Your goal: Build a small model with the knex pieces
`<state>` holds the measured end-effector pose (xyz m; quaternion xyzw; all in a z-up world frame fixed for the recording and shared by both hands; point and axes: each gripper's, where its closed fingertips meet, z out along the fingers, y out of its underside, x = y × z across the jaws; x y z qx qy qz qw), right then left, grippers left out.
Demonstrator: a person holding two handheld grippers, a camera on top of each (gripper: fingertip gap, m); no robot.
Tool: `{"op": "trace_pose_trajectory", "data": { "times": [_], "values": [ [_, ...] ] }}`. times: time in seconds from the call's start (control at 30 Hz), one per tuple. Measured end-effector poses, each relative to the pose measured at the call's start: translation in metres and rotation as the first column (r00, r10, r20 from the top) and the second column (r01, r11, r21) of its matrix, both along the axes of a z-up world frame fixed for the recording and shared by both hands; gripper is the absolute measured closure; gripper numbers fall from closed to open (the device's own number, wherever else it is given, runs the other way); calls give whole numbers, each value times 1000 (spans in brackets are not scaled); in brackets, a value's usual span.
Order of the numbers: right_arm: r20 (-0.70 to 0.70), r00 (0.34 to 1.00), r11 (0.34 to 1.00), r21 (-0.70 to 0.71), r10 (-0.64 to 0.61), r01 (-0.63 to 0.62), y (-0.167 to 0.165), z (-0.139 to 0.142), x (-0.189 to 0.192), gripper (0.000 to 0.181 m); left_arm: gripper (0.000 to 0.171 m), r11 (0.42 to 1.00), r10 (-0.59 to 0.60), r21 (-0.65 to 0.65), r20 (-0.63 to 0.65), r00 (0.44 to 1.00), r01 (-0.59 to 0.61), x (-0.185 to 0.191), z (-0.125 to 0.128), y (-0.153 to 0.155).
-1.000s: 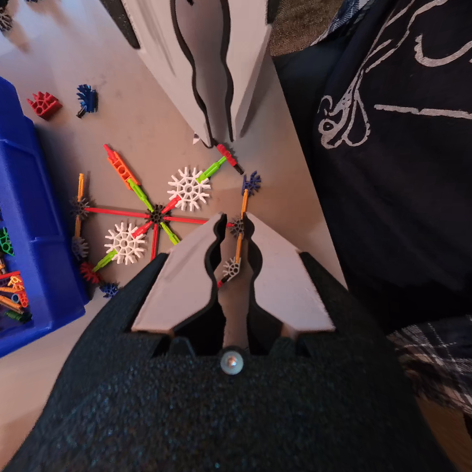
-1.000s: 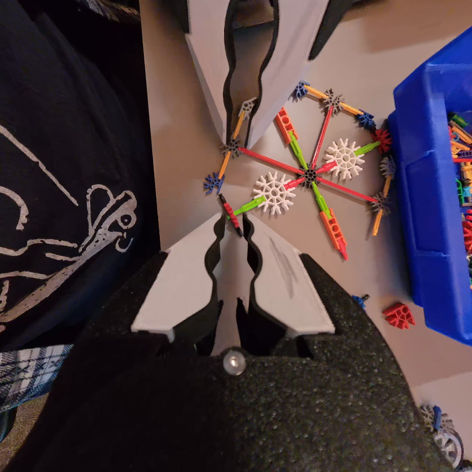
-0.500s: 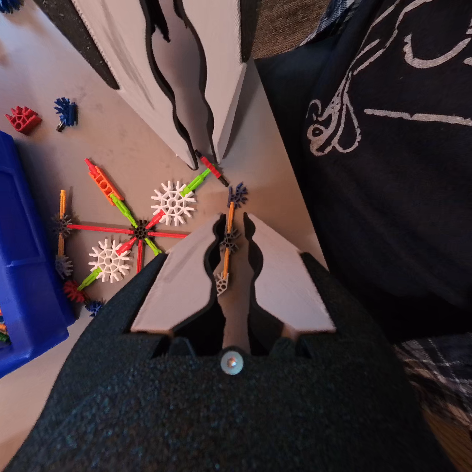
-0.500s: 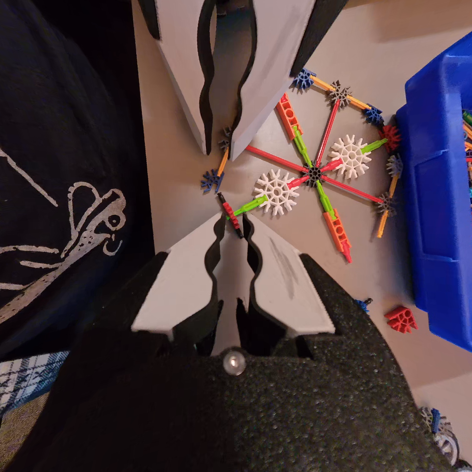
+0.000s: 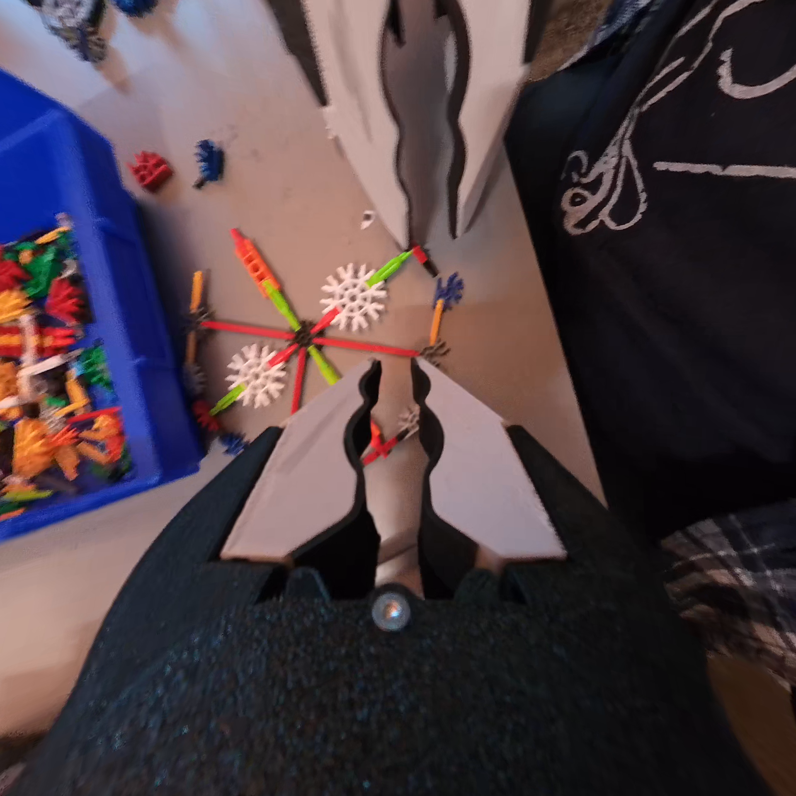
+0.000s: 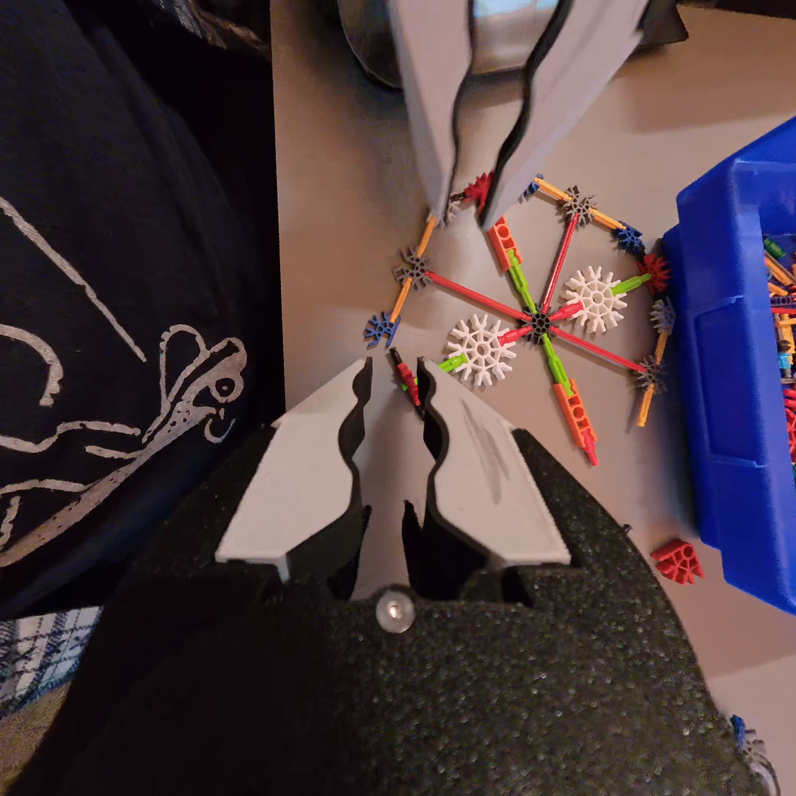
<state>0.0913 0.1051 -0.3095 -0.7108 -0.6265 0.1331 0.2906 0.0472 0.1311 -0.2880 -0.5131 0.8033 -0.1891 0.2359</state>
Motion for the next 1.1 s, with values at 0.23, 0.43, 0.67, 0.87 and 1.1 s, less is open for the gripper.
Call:
{"op": "trace_pose_trajectory", "data": {
  "times": [0.23, 0.43, 0.67, 0.87, 1.1],
  "values": [
    [-46, 998, 999, -10, -40, 40, -1, 4, -1, 160, 158, 990, 123, 51, 130, 984, -131, -27, 63, 43],
    [-68, 996, 998, -19, -58, 57, -1, 8, -3, 160, 158, 978, 172, 88, 172, 970, -189, -47, 82, 63],
    [-60, 997, 999, -22, -51, 50, 0, 5, -10, 158, 158, 975, 189, 85, 190, 963, -208, -56, 82, 70],
    [-57, 997, 999, -24, -50, 49, 0, 4, -11, 157, 158, 977, 185, 74, 189, 964, -202, -56, 80, 70],
    [-60, 996, 998, -23, -62, 60, -5, 7, -3, 155, 158, 982, 165, 62, 179, 970, -178, -49, 74, 63]
  ]
}}
